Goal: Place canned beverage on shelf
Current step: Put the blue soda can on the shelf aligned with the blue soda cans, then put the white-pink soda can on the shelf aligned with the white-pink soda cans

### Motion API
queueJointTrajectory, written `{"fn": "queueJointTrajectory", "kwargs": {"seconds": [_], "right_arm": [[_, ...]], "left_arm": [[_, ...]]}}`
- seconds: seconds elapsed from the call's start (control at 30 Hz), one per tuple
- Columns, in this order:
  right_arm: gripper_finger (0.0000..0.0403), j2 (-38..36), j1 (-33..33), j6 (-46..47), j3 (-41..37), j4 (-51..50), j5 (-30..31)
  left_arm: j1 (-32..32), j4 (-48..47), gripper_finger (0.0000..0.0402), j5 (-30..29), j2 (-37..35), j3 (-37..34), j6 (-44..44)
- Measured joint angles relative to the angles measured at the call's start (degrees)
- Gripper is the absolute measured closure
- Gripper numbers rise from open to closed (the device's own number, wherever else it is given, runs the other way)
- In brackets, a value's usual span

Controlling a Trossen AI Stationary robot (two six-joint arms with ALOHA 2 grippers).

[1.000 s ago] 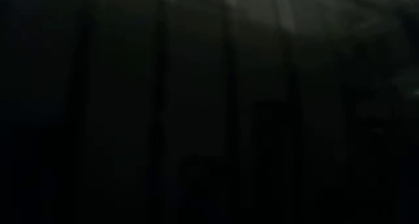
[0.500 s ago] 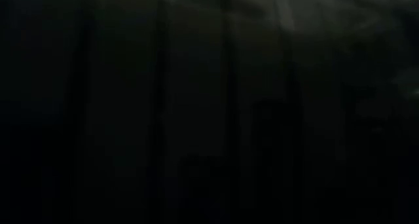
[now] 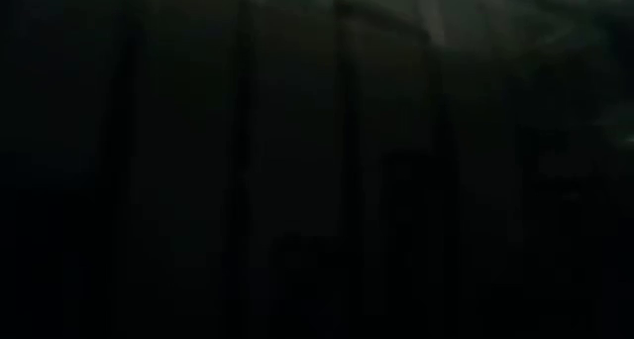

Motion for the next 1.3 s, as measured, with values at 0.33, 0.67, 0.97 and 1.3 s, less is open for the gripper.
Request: {"fn": "queueJointTrajectory", "kwargs": {"seconds": [0.33,0.67,0.97,1.3], "right_arm": [[0.0144,0.0,0.0,-0.09,-0.03,-0.31,0.03],[0.0099,-0.01,0.02,-0.29,-0.05,-0.47,0.27],[0.01,-0.07,0.02,-0.33,4.03,-3.84,0.23],[0.01,-0.09,0.05,-0.34,15.88,-18.56,-0.06]], "left_arm": [[0.0,0.0,0.0092,0.0,0.0,0.0,0.0],[0.0,-0.02,0.0092,0.0,0.0,0.0,0.0],[0.01,-0.01,0.0092,0.0,0.0,0.0,0.0],[0.02,-0.01,0.0092,0.0,0.0,0.0,0.02]]}}
